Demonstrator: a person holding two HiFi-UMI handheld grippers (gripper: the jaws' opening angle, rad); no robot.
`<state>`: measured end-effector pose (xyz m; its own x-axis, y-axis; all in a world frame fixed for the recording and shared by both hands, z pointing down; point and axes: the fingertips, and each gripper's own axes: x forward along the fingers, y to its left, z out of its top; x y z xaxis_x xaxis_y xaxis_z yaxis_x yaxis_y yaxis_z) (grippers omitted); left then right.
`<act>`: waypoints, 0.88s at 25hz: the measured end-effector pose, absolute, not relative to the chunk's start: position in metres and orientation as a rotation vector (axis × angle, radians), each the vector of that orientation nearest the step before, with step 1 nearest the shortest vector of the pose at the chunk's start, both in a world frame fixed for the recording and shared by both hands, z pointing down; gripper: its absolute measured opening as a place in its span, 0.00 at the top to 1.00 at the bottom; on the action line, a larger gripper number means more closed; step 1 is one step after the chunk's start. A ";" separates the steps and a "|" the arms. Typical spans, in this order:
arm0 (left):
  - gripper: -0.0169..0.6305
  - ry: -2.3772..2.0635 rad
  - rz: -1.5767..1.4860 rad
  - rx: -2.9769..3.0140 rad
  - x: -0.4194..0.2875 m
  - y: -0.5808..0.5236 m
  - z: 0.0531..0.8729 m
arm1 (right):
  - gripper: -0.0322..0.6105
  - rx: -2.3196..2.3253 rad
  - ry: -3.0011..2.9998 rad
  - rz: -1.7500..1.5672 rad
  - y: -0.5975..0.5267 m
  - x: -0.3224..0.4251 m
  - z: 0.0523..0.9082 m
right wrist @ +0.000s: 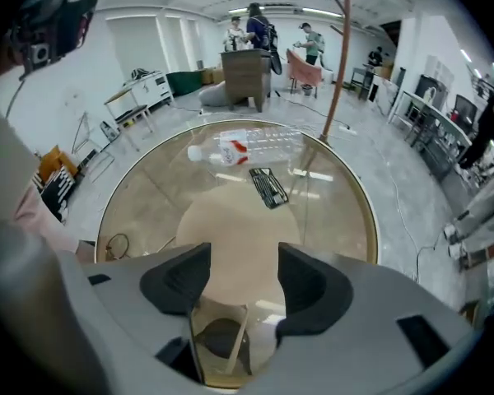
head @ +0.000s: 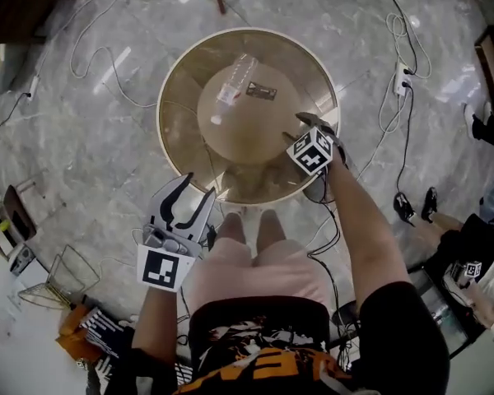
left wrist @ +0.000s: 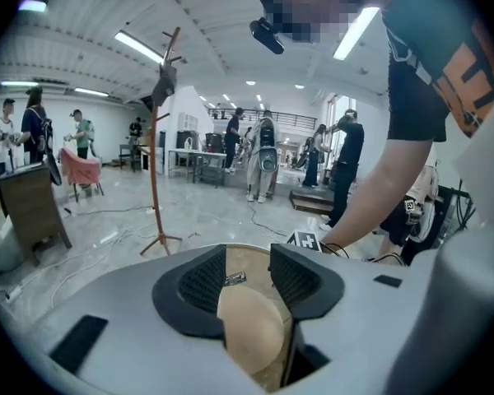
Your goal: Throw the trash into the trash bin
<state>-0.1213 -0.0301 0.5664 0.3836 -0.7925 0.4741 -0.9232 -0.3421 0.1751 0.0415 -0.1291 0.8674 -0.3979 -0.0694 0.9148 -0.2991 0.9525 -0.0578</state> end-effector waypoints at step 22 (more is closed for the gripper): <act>0.69 -1.555 0.402 2.075 -0.170 -0.013 0.607 | 0.55 0.207 -1.957 0.157 -0.196 -0.043 0.901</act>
<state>-0.1704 -0.0131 0.6067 0.2995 -0.8003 0.5195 -0.9518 -0.2125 0.2214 -0.0426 -0.1961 0.9011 -0.3776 -0.0720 0.9232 -0.2179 0.9759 -0.0130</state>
